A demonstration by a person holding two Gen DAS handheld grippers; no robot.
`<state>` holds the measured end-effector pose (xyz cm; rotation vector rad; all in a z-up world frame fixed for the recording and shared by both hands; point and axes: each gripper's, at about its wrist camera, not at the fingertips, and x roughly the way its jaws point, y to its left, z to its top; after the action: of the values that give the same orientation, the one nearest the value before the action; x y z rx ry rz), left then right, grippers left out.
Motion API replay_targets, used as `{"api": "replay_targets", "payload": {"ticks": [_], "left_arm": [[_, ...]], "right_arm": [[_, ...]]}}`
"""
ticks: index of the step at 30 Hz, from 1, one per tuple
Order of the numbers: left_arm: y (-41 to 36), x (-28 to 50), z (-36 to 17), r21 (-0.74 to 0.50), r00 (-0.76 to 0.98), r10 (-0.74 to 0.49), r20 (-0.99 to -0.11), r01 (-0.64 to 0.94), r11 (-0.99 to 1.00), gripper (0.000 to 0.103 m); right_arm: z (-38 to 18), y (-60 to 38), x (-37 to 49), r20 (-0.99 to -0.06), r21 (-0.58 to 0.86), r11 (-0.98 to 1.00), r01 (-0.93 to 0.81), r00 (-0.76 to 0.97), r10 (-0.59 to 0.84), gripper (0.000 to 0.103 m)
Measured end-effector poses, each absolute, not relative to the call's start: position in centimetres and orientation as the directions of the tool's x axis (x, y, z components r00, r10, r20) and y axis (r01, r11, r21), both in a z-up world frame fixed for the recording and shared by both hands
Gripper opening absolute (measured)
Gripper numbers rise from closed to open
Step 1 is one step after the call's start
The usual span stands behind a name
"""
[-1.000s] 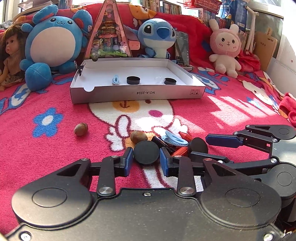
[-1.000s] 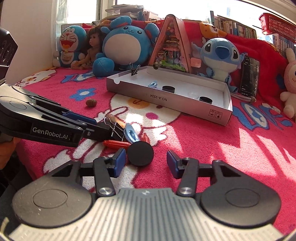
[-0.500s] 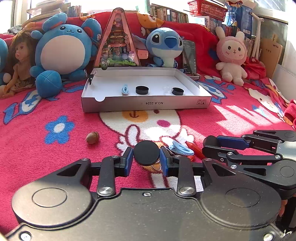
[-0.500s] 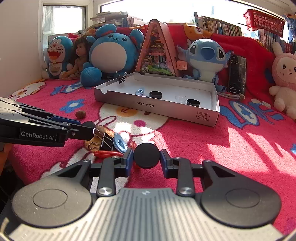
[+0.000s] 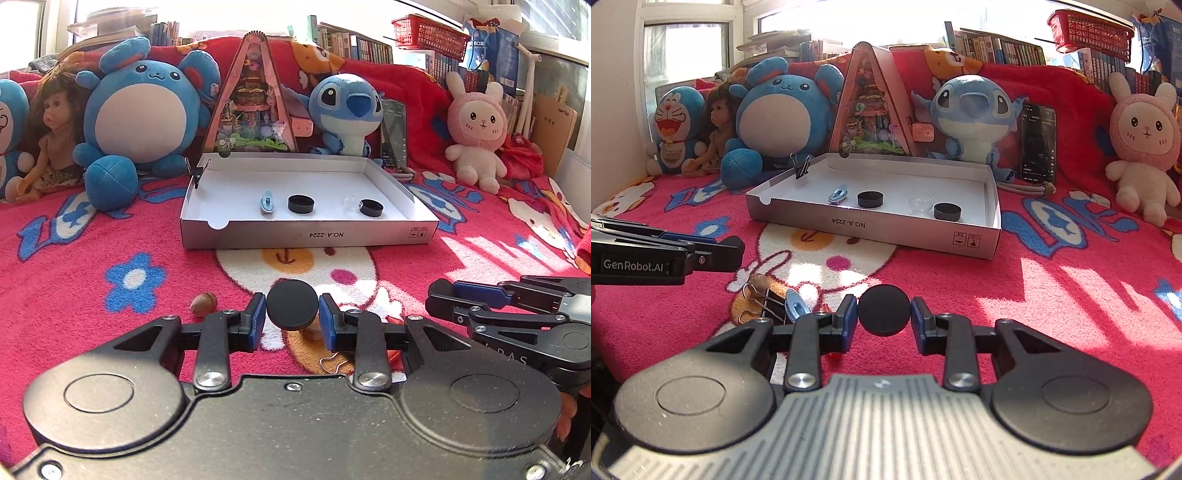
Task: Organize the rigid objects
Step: 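Close the left tool on a black round lid and lift it, then carry the black lid with the left tool over the white tray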
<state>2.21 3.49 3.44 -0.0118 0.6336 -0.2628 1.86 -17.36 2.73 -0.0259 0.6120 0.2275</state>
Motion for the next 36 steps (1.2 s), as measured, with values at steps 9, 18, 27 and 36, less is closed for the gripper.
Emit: {"api": "replay_targets", "payload": {"ticks": [9, 18, 27, 36], "left_arm": [[3.5, 4.4, 4.7, -0.113, 0.79, -0.245, -0.562, 0.22, 0.969, 0.03], [3.7, 7.3, 5.6, -0.128, 0.799, -0.236, -0.553, 0.199, 0.972, 0.03], [3.8, 11.1, 6.2, -0.151, 0.787, -0.228, -0.573, 0.173, 0.973, 0.03], [3.6, 15.8, 6.0, -0.157, 0.756, -0.202, -0.622, 0.132, 0.979, 0.03]], "right_arm": [[3.7, -16.9, 4.2, -0.566, 0.074, 0.975, -0.208, 0.796, 0.213, 0.037], [5.1, -16.1, 6.5, -0.54, 0.083, 0.971, -0.223, 0.809, 0.232, 0.037], [6.2, -16.1, 10.0, -0.553, 0.114, 0.971, -0.212, 0.798, 0.239, 0.037], [6.3, -16.3, 14.7, -0.625, 0.182, 0.969, -0.167, 0.741, 0.245, 0.037]]}}
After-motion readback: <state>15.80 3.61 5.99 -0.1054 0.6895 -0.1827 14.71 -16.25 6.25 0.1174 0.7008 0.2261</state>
